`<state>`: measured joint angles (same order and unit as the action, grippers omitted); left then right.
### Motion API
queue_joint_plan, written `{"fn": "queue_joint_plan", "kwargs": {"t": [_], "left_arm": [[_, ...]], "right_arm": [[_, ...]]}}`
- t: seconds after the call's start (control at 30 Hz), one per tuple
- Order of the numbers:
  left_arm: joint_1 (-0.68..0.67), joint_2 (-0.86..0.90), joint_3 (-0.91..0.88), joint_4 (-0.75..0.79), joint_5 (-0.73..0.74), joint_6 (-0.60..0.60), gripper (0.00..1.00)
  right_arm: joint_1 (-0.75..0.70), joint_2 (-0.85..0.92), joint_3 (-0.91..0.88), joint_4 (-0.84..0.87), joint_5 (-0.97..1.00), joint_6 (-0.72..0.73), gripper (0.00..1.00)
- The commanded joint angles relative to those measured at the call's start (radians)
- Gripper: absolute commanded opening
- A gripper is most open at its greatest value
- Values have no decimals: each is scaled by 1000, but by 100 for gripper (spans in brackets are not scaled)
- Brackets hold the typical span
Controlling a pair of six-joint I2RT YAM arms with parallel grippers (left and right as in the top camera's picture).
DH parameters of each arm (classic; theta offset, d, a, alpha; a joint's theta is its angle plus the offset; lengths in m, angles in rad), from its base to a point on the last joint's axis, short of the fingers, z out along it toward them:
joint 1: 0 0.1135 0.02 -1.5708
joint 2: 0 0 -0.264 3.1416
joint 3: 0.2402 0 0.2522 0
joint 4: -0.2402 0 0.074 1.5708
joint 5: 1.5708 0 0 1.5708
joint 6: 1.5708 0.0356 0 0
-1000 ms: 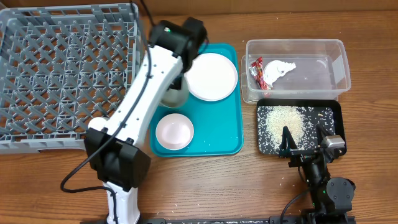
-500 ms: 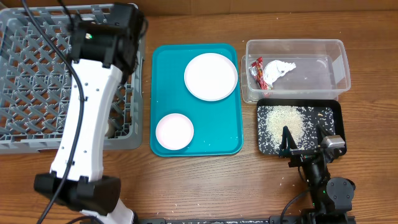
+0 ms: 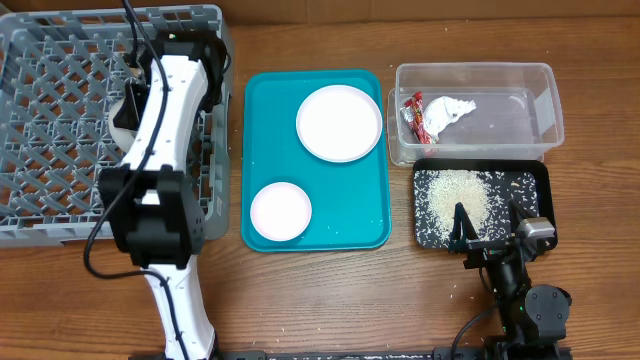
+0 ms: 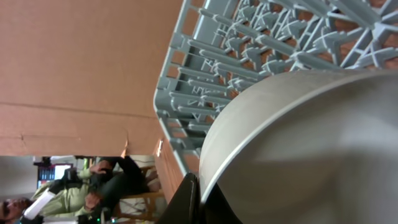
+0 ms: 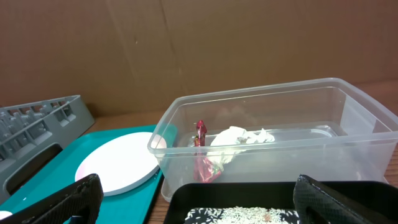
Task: Sort waste into correct bins and load items into the dishwasher
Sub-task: 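Lower the grey bowl into the dish rack and open the left gripper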
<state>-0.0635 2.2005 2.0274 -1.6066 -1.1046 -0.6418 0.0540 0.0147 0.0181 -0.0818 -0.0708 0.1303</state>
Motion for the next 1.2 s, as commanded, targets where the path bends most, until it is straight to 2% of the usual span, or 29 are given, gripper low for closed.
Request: {"fn": "queue_joint_plan", "kwargs": {"t": [0.0,0.7,1.03,1.17], "left_arm": [[-5,31,1,22,-47,-35,4],[-86,49,1,39,-59,-33,4],[-86,49,1,23,-185,24,4],[-85,50,0,45,-161,40,4]], "right_arm": [[-3,-12,-10,6,6,-4,100],[-3,-12,-10,6,6,-4,100],[-3,-12,-10,6,6,-4,100],[-3,-12,-10,6,5,-4,100]]}}
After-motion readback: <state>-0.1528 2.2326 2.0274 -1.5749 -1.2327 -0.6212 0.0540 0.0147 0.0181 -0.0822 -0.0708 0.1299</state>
